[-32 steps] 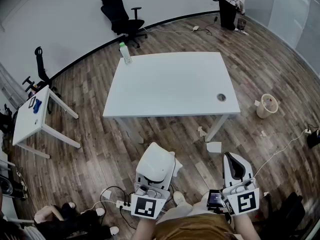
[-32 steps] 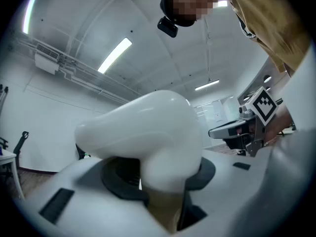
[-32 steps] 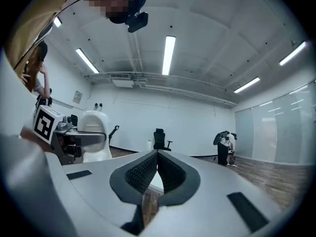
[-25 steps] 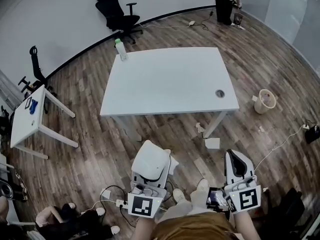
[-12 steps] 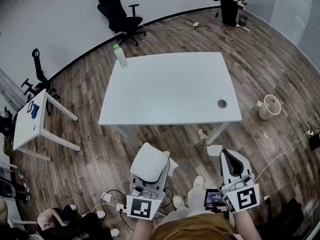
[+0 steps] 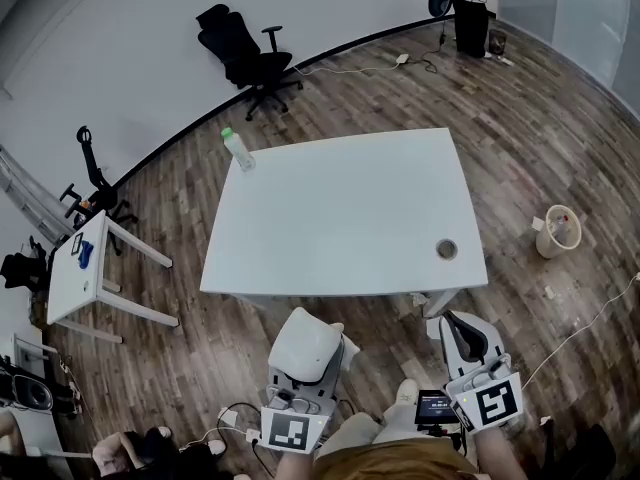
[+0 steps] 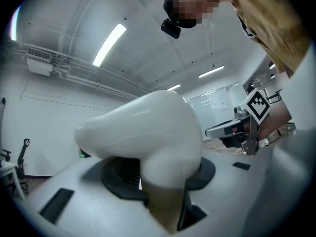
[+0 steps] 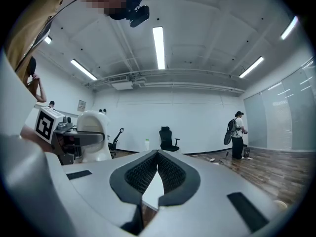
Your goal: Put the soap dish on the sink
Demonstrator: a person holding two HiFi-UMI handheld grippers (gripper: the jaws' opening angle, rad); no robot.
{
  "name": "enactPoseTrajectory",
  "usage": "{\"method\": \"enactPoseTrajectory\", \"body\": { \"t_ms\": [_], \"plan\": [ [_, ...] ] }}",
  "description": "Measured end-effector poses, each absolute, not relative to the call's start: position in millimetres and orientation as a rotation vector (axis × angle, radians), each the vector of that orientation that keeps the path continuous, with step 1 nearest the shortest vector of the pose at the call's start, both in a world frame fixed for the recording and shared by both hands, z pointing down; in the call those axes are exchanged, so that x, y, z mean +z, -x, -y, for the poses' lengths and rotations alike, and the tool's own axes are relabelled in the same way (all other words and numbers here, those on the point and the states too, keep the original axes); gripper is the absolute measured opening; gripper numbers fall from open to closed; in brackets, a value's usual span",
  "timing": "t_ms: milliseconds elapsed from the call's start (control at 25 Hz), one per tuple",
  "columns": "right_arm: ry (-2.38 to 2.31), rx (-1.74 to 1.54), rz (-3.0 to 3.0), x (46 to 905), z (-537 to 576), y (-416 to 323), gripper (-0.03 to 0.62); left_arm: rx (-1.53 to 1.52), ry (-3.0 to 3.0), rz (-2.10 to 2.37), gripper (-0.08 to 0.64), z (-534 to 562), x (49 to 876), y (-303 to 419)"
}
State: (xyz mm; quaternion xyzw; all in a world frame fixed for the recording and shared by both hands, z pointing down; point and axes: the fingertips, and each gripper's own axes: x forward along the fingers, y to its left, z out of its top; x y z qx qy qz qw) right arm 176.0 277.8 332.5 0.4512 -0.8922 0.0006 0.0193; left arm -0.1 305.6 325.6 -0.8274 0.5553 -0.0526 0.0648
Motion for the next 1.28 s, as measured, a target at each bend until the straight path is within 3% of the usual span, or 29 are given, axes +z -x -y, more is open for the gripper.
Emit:
{"method": "enactPoseTrajectory", "body": {
  "t_ms": [560,1280],
  "plan": [
    [-1.281,-0.001,2.755,344,-195,-154,0.009,-0.109,2.511,-1.625,0.17,-186,320,2],
    [-1.396,0.133,2.641,362,-60,-56,0.009,-0.108,2.599,-1.595,0.17,-58,335,122]
  ]
}}
